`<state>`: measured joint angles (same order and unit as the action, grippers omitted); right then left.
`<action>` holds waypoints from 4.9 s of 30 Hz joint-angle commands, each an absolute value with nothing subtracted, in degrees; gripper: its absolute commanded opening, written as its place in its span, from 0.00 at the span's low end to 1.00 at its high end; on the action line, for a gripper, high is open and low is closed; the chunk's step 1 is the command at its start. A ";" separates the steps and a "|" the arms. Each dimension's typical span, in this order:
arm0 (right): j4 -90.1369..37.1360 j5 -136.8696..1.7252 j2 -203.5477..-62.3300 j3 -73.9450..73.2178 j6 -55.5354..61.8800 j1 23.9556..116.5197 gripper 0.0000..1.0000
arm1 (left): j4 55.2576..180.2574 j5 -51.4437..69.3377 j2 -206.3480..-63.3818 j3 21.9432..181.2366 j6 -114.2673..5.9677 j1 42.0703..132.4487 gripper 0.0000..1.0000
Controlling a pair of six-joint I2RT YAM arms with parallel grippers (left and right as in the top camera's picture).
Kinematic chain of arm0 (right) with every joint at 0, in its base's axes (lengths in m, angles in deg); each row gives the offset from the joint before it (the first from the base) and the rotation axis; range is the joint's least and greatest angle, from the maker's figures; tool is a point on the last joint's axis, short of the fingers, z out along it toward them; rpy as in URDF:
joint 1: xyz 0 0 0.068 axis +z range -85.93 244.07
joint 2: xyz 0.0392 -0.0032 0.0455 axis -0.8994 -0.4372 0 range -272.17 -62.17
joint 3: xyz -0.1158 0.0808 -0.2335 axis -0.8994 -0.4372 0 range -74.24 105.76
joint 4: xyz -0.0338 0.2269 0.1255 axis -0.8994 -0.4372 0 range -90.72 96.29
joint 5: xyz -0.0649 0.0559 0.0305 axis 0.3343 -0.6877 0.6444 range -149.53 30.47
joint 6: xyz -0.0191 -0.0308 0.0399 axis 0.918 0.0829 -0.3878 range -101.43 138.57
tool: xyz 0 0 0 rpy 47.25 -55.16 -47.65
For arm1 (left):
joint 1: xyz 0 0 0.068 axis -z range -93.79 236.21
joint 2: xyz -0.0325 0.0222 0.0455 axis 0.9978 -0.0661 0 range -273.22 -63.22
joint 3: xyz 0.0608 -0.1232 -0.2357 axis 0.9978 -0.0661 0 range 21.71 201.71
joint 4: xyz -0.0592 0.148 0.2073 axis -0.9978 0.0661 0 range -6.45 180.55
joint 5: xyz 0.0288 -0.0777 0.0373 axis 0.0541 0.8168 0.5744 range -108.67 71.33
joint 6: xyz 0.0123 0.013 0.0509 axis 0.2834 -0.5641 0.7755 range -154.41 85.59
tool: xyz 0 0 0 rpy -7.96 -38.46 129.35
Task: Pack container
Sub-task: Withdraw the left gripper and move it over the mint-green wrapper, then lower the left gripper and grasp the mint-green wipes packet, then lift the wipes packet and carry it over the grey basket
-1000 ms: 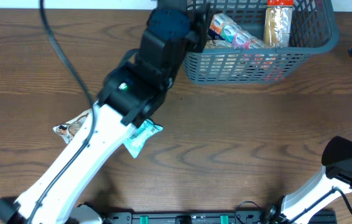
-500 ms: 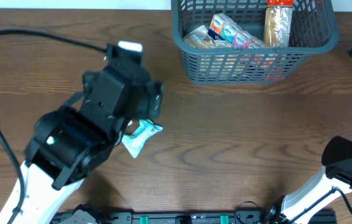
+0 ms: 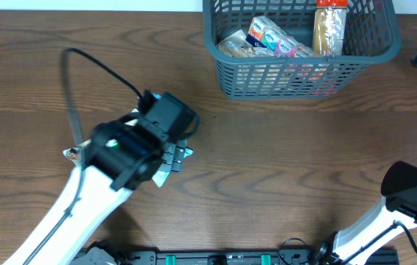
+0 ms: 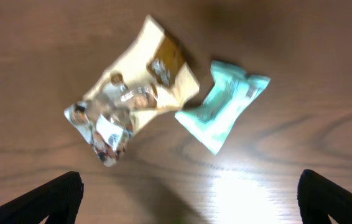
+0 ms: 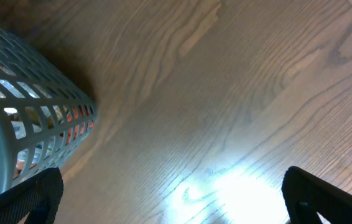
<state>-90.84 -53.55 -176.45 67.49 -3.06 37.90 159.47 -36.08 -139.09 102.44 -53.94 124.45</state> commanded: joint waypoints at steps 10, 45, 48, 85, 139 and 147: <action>-91.01 -53.79 -176.45 67.38 -1.90 37.90 0.99 | 140.78 -23.42 -146.00 83.91 -50.45 123.14 0.98; -91.01 -55.32 -176.45 67.38 -1.92 37.90 0.99 | 124.59 -18.22 -147.57 72.63 -33.94 118.85 0.98; -90.99 -55.34 -176.45 67.38 -1.94 37.90 0.99 | 124.63 -17.52 -147.57 74.44 -33.07 118.85 0.98; -90.16 -55.43 -176.45 67.38 -1.92 37.90 0.99 | 118.62 -17.98 -161.32 75.58 -31.45 113.76 0.06; -89.77 -46.45 -176.45 67.38 -3.23 25.53 0.99 | 95.74 -37.89 -172.54 129.63 -35.06 128.54 0.06; -89.96 -46.45 -176.45 67.38 -3.23 25.53 0.99 | 89.20 -37.81 -173.26 129.63 -35.17 124.71 0.05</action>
<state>-89.92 -47.23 -176.45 67.45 -2.86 26.16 90.38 -36.89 -172.84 129.30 -35.84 125.87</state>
